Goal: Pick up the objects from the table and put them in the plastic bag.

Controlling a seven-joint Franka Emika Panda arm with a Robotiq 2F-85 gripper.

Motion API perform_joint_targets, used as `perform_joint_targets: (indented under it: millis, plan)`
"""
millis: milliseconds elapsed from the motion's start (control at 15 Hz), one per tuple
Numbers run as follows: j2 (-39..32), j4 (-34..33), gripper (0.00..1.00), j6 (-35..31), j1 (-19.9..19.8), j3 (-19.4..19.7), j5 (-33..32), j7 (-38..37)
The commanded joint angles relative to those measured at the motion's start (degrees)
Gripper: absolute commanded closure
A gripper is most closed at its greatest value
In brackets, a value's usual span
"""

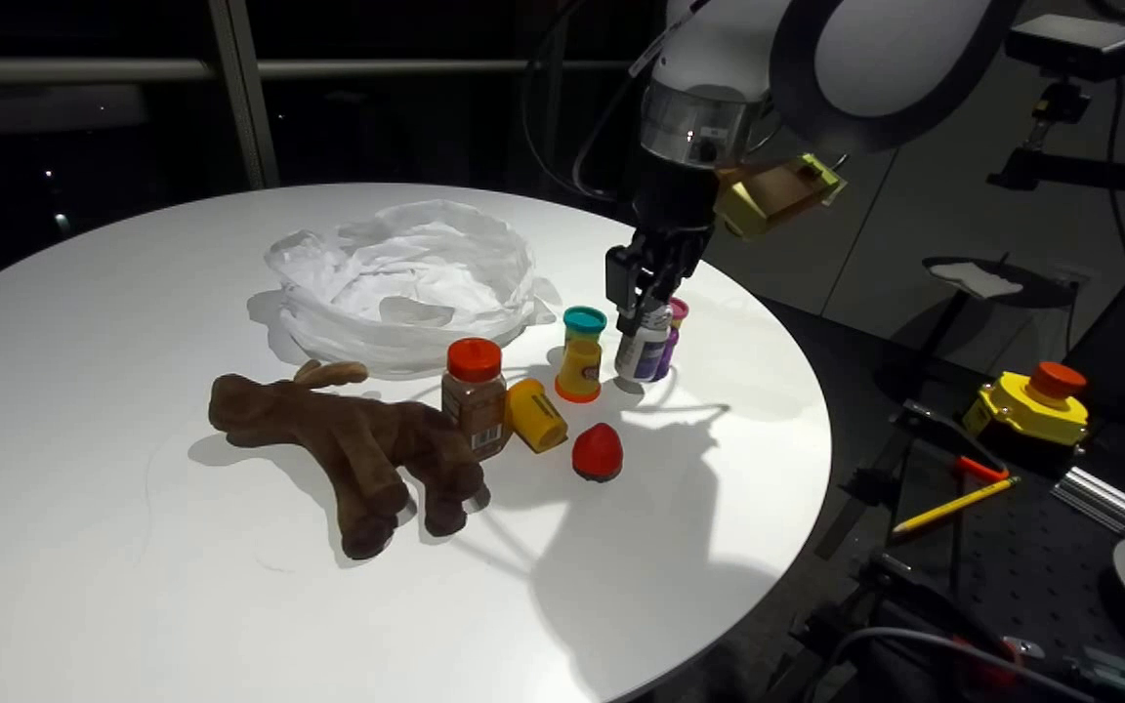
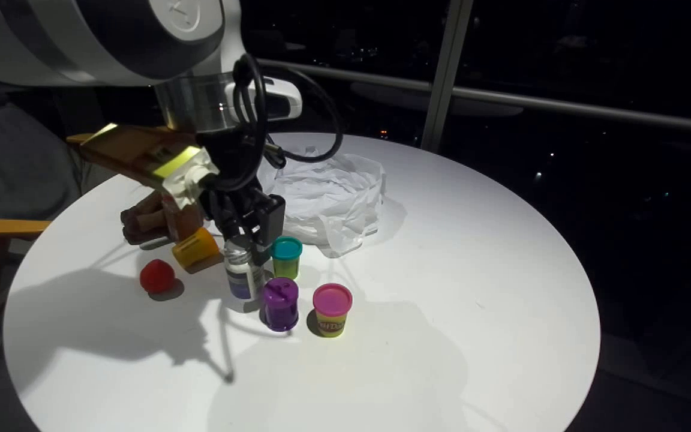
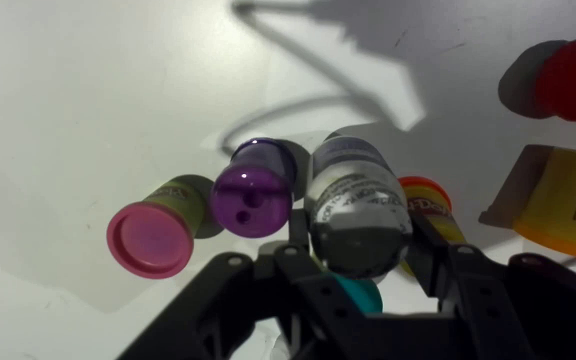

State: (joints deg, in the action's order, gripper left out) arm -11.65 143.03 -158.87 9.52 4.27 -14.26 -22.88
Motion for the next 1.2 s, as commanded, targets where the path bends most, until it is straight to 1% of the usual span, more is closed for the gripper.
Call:
perform_joint_targets:
  millis: [0, 200, 467, 600, 800, 1133]
  plan:
    - [3.39, -4.0, 0.8, 5.93, 0.66, 0.2, -1.7, -1.79]
    - [2.14, -11.27, 0.8, 12.88, 0.07, -1.47, -1.08, -1.01]
    - [-4.79, -24.8, 0.8, 21.55, 0.51, -3.62, -0.82, -0.52]
    - [-10.01, -31.87, 0.8, 24.71, 1.19, -4.37, -0.9, -0.53]
    - [-18.53, -41.29, 0.8, 26.57, 2.91, -3.78, -1.64, -0.94]
    - [-29.99, -52.34, 0.8, 23.03, 5.21, -0.52, -2.05, -1.8]
